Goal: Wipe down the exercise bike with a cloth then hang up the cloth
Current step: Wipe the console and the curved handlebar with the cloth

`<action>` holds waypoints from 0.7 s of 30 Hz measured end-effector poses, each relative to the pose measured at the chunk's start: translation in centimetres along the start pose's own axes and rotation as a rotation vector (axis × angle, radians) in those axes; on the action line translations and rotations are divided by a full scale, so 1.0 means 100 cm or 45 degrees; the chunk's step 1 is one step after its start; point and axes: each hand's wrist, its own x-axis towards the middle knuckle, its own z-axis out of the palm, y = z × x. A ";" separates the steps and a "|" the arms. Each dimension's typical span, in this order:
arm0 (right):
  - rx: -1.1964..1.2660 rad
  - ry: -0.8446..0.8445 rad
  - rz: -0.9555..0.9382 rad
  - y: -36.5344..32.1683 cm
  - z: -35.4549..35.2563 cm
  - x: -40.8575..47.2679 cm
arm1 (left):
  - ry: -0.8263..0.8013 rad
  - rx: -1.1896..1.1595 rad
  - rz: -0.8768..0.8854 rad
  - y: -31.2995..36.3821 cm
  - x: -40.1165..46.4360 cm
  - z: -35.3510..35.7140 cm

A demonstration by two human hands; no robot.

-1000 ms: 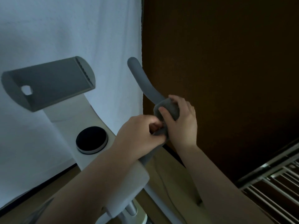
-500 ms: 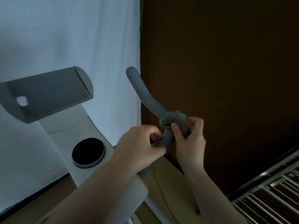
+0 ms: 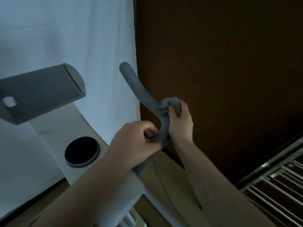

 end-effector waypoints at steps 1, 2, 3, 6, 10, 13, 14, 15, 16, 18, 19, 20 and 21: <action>0.015 -0.039 0.033 -0.006 0.002 0.009 | 0.001 0.000 0.004 0.000 0.000 0.000; 0.029 -0.050 0.035 -0.006 0.002 0.011 | -0.003 0.001 0.007 0.000 0.000 0.000; 0.043 -0.034 0.018 -0.003 0.000 0.004 | -0.007 0.003 0.008 0.000 0.000 -0.001; 0.234 0.121 -0.008 0.008 -0.005 -0.044 | -0.017 0.033 -0.008 0.001 0.000 -0.002; 0.410 0.179 0.235 0.006 0.008 -0.021 | -0.017 0.027 -0.009 0.002 0.001 -0.001; 0.511 0.151 0.371 -0.003 0.010 -0.014 | -0.015 0.033 -0.030 0.004 0.000 -0.002; 0.526 0.179 0.367 -0.002 0.009 -0.026 | -0.019 0.043 -0.040 0.005 0.000 -0.003; 0.572 0.215 0.361 -0.001 0.008 -0.044 | -0.023 0.055 -0.046 0.006 0.000 -0.003; 0.630 0.240 0.368 0.001 0.008 -0.062 | -0.027 0.064 -0.047 0.006 0.001 -0.003; 0.721 0.239 0.396 0.005 0.010 -0.086 | -0.047 0.057 -0.053 0.008 0.001 -0.005; 0.731 0.238 0.419 0.005 0.011 -0.083 | -0.070 0.054 -0.060 0.008 0.000 -0.008; 0.725 0.240 0.438 0.006 0.011 -0.074 | -0.108 0.060 -0.065 0.008 -0.001 -0.012; 0.735 0.242 0.437 0.003 0.010 -0.066 | -0.158 0.075 -0.070 0.008 -0.002 -0.017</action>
